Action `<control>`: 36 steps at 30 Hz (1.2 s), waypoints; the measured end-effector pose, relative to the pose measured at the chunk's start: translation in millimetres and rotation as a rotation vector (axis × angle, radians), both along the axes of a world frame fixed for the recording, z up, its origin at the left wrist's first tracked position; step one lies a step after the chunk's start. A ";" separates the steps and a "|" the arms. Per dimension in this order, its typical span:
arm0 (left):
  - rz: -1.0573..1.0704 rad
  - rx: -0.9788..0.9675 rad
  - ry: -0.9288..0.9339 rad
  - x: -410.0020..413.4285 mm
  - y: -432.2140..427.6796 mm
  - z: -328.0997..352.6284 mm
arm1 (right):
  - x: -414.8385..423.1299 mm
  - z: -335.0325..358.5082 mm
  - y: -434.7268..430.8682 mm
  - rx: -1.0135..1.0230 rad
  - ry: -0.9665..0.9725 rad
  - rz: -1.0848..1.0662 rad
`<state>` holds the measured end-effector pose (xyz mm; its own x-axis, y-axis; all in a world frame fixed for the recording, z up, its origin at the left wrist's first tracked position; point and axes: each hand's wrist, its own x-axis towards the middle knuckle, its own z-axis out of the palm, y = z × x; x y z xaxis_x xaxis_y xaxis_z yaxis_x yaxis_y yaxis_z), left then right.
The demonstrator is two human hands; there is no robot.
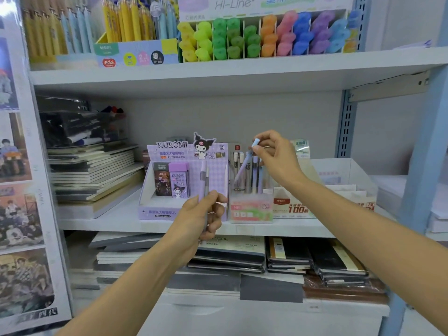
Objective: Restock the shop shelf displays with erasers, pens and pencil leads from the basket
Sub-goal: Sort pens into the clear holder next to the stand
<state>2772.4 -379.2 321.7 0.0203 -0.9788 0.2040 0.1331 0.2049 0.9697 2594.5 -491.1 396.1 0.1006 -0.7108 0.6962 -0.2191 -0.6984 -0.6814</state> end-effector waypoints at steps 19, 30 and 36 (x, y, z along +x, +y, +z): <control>-0.176 0.031 -0.016 12.8 -8.8 -14.0 | 24.6 -8.8 -32.2 -0.237 0.413 -0.352; -0.206 0.041 -0.029 0.1 5.7 -2.9 | 14.5 -7.6 16.3 0.101 0.156 0.219; -0.246 0.020 -0.068 -16.0 15.6 3.6 | 10.0 -14.6 45.1 0.262 0.149 0.558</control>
<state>2756.4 -363.6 325.3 -0.2317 -0.9564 0.1777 0.1110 0.1555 0.9816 2604.6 -445.9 381.5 0.5875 -0.6686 0.4559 0.0236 -0.5490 -0.8355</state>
